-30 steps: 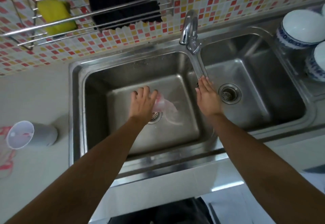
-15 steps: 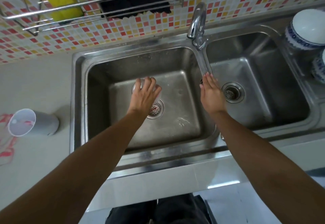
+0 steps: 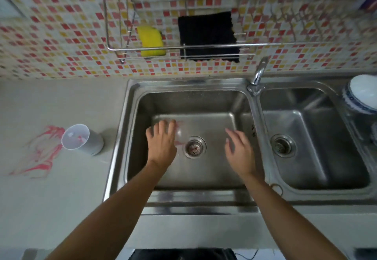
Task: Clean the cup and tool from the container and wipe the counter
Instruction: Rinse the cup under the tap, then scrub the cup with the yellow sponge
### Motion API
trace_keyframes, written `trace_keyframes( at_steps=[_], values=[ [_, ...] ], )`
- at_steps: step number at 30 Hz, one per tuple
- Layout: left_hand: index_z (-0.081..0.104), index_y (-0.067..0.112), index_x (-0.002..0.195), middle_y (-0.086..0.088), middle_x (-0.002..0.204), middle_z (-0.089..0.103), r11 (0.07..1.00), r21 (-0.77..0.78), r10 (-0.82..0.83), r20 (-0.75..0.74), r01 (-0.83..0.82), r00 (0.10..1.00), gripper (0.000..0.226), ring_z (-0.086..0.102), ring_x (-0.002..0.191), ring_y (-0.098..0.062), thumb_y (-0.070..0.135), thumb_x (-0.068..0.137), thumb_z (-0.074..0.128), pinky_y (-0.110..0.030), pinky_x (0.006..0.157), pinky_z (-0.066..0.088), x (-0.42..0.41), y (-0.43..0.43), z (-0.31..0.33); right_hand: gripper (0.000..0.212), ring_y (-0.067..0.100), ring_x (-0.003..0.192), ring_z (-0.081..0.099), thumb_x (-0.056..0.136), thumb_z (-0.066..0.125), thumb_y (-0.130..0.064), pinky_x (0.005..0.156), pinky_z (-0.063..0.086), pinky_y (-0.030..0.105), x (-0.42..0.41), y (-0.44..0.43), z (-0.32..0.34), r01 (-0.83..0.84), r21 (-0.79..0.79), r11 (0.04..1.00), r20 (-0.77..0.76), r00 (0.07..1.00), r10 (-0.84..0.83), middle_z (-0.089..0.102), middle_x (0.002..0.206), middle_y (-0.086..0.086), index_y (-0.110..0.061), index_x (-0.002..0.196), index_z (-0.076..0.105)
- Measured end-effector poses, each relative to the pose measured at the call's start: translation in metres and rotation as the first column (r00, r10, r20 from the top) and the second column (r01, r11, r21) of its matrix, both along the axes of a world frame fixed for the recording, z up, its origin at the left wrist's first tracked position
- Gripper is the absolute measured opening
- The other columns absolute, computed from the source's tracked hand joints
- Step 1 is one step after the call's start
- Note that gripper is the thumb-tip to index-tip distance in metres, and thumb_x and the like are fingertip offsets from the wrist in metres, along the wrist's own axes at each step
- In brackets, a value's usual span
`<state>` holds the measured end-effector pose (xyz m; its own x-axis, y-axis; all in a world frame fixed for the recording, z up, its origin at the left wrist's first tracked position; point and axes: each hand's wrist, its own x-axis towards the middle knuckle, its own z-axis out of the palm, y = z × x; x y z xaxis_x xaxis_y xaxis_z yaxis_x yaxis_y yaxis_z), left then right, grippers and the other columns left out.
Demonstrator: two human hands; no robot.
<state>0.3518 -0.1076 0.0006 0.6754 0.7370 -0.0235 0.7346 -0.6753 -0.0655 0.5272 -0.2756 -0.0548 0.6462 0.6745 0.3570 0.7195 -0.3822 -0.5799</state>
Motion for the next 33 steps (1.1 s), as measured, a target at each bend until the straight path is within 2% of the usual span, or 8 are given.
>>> trace_keyframes(
  at_steps=[5, 9, 13, 16, 23, 25, 28, 33],
  values=[
    [0.045, 0.012, 0.135, -0.013, 0.124, 0.053, 0.978, -0.139, 0.18, 0.21, -0.153, 0.961, 0.082, 0.057, 0.11, -0.034, 0.032, 0.062, 0.078, -0.049, 0.095, 0.041, -0.03, 0.012, 0.022, 0.028, 0.019, 0.093, 0.064, 0.089, 0.057, -0.002, 0.086, 0.051, 0.024, -0.053, 0.081, 0.136, -0.259, 0.369, 0.893, 0.203, 0.96, 0.195, 0.065, 0.105, 0.01, -0.004, 0.114, 0.069],
    [0.038, 0.016, 0.139, -0.009, 0.133, 0.046, 0.974, -0.16, 0.209, 0.333, -0.164, 0.919, 0.081, 0.051, 0.119, -0.032, 0.04, 0.07, 0.073, -0.047, 0.098, 0.039, -0.043, 0.035, 0.045, 0.024, 0.021, 0.096, 0.062, 0.091, 0.054, -0.004, 0.084, 0.051, 0.025, -0.068, 0.137, 0.241, -0.428, 0.435, 0.793, 0.362, 0.889, 0.281, 0.064, 0.104, 0.012, -0.002, 0.11, 0.069],
    [0.034, 0.021, 0.137, -0.008, 0.135, 0.047, 0.985, -0.143, 0.15, 0.47, -0.093, 0.87, 0.072, 0.047, 0.123, -0.03, 0.037, 0.077, 0.07, -0.046, 0.102, 0.038, -0.053, 0.057, 0.074, 0.031, 0.024, 0.119, 0.049, 0.094, 0.052, -0.019, 0.091, 0.045, 0.032, -0.054, 0.199, 0.283, -0.247, 0.052, 0.968, 0.208, 0.95, 0.232, 0.056, 0.124, 0.008, -0.014, 0.123, 0.063],
    [0.036, 0.02, 0.138, -0.007, 0.138, 0.048, 0.989, -0.132, 0.123, 0.52, -0.062, 0.846, 0.071, 0.046, 0.126, -0.03, 0.028, 0.077, 0.071, -0.046, 0.104, 0.036, -0.06, 0.072, 0.09, 0.04, 0.03, 0.128, 0.04, 0.092, 0.057, -0.03, 0.096, 0.044, 0.039, -0.041, 0.234, 0.283, -0.177, -0.306, 0.936, 0.097, 0.972, 0.215, 0.046, 0.136, 0.01, -0.021, 0.131, 0.055],
    [0.041, 0.022, 0.13, -0.002, 0.13, 0.055, 0.998, -0.056, 0.033, 0.566, -0.001, 0.824, 0.065, 0.053, 0.118, -0.024, 0.022, 0.075, 0.075, -0.036, 0.102, 0.04, -0.085, 0.089, 0.102, 0.021, 0.023, 0.091, 0.053, 0.088, 0.066, -0.027, 0.065, 0.04, 0.03, -0.046, 0.264, 0.292, -0.188, -0.46, 0.868, -0.024, 0.98, 0.199, 0.052, 0.096, 0.001, -0.018, 0.095, 0.048],
    [0.044, 0.021, 0.125, -0.002, 0.122, 0.057, 0.999, -0.012, -0.021, 0.561, 0.033, 0.828, 0.063, 0.056, 0.11, -0.024, 0.019, 0.071, 0.076, -0.034, 0.097, 0.042, -0.09, 0.094, 0.103, 0.017, 0.024, 0.087, 0.053, 0.088, 0.062, -0.02, 0.058, 0.038, 0.03, -0.045, 0.268, 0.286, -0.139, -0.397, 0.907, -0.002, 0.989, 0.15, 0.055, 0.094, 0.003, -0.015, 0.095, 0.048],
    [0.048, 0.017, 0.119, -0.003, 0.115, 0.06, 0.997, 0.002, -0.064, 0.579, 0.078, 0.812, 0.06, 0.058, 0.102, -0.024, 0.013, 0.066, 0.077, -0.032, 0.092, 0.045, -0.096, 0.101, 0.107, 0.033, 0.028, 0.097, 0.054, 0.088, 0.059, -0.021, 0.068, 0.045, 0.034, -0.05, 0.257, 0.277, -0.09, -0.128, 0.988, 0.089, 0.991, 0.102, 0.058, 0.111, 0.01, -0.02, 0.12, 0.05],
    [0.049, 0.013, 0.131, -0.004, 0.128, 0.057, 0.984, 0.028, -0.159, 0.578, 0.175, 0.8, 0.071, 0.055, 0.113, -0.022, 0.012, 0.067, 0.081, -0.03, 0.098, 0.047, -0.103, 0.107, 0.114, 0.046, 0.022, 0.109, 0.047, 0.088, 0.06, -0.015, 0.084, 0.045, 0.029, -0.088, 0.203, 0.262, -0.196, 0.218, 0.956, 0.275, 0.952, 0.133, 0.052, 0.118, 0.008, -0.024, 0.133, 0.053]
  ],
)
